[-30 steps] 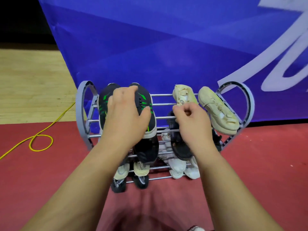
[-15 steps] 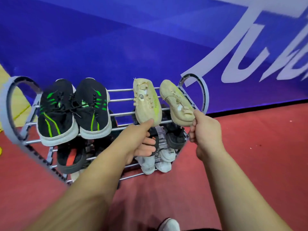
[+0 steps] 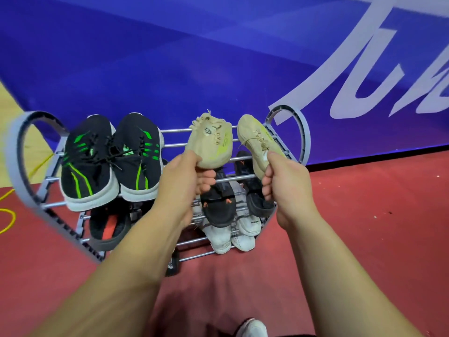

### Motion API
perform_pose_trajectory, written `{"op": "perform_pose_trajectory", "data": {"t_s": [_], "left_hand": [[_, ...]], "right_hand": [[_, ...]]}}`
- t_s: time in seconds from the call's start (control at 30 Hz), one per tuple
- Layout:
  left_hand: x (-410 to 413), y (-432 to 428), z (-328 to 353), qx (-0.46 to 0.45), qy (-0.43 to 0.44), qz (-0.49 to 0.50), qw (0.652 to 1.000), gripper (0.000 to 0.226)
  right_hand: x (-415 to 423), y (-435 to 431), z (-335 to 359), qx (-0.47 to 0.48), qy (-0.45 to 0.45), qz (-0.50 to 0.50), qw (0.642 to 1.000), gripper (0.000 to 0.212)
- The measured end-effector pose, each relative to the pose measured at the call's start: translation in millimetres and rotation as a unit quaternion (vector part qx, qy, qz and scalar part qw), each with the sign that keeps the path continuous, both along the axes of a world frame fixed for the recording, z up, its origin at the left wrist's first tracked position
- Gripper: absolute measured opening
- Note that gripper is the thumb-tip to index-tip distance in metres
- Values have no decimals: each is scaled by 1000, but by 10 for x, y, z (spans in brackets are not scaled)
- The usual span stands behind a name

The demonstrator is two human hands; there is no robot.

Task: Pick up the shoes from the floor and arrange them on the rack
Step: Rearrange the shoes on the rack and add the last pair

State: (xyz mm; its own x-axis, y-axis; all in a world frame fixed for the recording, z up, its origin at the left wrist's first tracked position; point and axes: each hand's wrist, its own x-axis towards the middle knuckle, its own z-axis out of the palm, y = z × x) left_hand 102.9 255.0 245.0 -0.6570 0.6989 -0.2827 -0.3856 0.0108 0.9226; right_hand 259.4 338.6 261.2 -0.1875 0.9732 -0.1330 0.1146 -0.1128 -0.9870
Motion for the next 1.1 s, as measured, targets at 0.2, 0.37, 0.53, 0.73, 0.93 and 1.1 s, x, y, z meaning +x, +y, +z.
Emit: {"op": "perform_pose_trajectory", "data": {"t_s": [0.2,0.37,0.53,0.73,0.93,1.1], "left_hand": [[-380,-278,241,147,-10,61,987,11],[-628,-464,340,209,-53,36,976,18],[-741,-604,381,145,-44,16,988,23],[-789,-696,425,116,-17,-35,992,30],[-901,-605,448,120,1,-16,993,40],[-695,-428,444,133,-7,-19,991,11]], "right_hand": [[-128,-52,3,-51,10,48,997,47],[-191,-122,35,-183,75,97,976,79],[-248,-135,127,-207,226,95,947,78],[-255,-106,137,-214,305,124,920,76],[-214,-145,102,-192,188,172,948,54],[-183,-125,85,-185,208,148,949,29]]}}
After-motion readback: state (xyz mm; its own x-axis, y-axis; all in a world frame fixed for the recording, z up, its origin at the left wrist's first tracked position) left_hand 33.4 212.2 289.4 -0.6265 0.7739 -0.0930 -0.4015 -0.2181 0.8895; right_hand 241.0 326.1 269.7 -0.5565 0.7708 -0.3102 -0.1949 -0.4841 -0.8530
